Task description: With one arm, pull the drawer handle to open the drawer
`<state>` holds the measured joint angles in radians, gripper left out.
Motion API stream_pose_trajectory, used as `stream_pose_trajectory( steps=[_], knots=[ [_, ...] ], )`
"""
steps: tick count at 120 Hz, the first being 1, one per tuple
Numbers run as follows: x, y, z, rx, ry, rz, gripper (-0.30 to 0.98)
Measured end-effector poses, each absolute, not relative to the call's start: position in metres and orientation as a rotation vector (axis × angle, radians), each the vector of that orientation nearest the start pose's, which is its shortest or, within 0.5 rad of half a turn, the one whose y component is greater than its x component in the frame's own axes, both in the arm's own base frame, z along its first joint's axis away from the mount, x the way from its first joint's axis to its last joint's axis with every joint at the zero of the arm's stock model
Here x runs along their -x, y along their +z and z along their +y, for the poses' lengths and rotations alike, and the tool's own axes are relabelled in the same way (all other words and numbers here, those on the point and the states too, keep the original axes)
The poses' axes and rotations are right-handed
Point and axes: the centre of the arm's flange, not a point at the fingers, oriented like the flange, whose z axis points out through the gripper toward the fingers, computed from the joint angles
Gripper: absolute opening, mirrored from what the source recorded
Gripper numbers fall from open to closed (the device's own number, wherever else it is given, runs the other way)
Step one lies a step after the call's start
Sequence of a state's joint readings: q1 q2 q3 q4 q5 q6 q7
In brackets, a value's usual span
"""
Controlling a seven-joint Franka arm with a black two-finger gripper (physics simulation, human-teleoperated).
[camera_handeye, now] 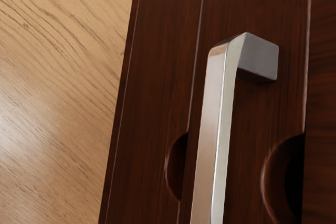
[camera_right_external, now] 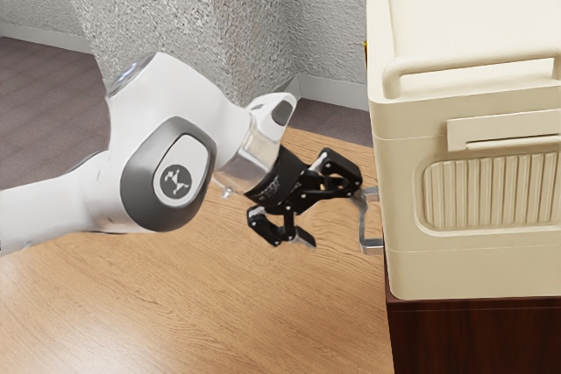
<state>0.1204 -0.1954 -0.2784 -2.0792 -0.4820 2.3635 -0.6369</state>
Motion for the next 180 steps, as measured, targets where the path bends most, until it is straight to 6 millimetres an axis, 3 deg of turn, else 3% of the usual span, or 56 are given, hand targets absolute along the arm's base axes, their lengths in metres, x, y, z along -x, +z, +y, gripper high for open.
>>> stream_pose_trajectory(
  steps=[29, 48, 99, 124, 180],
  knots=[
    [-0.543, 0.533, -0.099, -2.448, 0.330, 0.953, 0.69],
    [-0.545, 0.525, -0.100, -2.454, 0.311, 0.957, 0.69],
    [-0.523, 0.527, -0.093, -2.471, 0.303, 0.973, 0.69],
    [-0.508, 0.536, -0.079, -2.471, 0.334, 0.995, 0.68],
    [-0.505, 0.540, -0.073, -2.486, 0.362, 0.992, 0.67]
  ],
)
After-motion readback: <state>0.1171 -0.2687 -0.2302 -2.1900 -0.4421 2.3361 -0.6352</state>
